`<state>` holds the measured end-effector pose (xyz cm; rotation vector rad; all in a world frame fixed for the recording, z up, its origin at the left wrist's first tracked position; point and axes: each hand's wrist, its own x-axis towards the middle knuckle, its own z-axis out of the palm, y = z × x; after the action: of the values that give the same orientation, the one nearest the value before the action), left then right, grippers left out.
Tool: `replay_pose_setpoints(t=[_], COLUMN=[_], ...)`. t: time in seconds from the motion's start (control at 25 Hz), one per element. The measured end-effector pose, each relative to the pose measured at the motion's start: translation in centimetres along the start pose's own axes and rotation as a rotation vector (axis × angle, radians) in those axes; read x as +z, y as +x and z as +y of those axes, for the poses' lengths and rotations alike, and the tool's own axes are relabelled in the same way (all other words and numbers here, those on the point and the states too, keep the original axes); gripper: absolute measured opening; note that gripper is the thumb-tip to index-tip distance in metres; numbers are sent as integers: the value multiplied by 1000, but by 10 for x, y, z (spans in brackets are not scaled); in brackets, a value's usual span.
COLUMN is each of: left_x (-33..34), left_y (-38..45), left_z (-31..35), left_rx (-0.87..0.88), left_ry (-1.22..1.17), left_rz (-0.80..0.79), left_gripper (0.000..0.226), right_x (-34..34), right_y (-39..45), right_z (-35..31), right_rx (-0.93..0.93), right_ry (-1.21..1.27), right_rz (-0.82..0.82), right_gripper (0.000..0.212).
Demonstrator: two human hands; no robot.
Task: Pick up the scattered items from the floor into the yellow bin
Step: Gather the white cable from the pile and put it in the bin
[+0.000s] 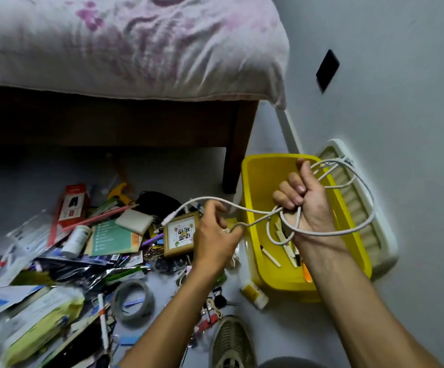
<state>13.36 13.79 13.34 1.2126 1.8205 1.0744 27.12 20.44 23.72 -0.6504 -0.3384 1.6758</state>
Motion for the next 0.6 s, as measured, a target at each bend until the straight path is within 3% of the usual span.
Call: replay_pose_setpoints(t=[0.08, 0.16, 0.24, 0.28, 0.32, 0.36, 0.4, 0.48, 0.56, 0.6], left_x=[-6, -7, -2, 1, 2, -1, -6, -23, -38, -42], left_y=[-13, -24, -23, -18, -12, -8, -4, 6, 18, 25], left_z=[-8, -16, -13, -10, -6, -4, -5, -9, 3, 13], left_rx=[-16, 51, 194, 221, 190, 109, 1, -177, -302, -337], left_ry=[153, 136, 71, 4, -63, -112, -119, -118, -328, -457], left_rz=[21, -142, -242, -273, -295, -332, -328, -236, -142, -109], left_gripper=[52, 91, 105, 93, 67, 31, 16, 41, 33, 24], right_x=[-6, -7, -8, -9, -10, -12, -15, -23, -31, -34], right_y=[1, 2, 3, 4, 5, 7, 8, 11, 6, 3], right_z=[10, 23, 36, 41, 44, 45, 45, 44, 46, 48], right_rx=[-1, 29, 84, 110, 122, 118, 95, -31, -100, -46], right_ry=[34, 72, 101, 110, 115, 104, 59, -232, -722, -920], right_rz=[31, 52, 44, 33, 24, 20, 15, -30, -197, -329], right_gripper=[27, 26, 27, 27, 26, 26, 24, 20, 19, 27])
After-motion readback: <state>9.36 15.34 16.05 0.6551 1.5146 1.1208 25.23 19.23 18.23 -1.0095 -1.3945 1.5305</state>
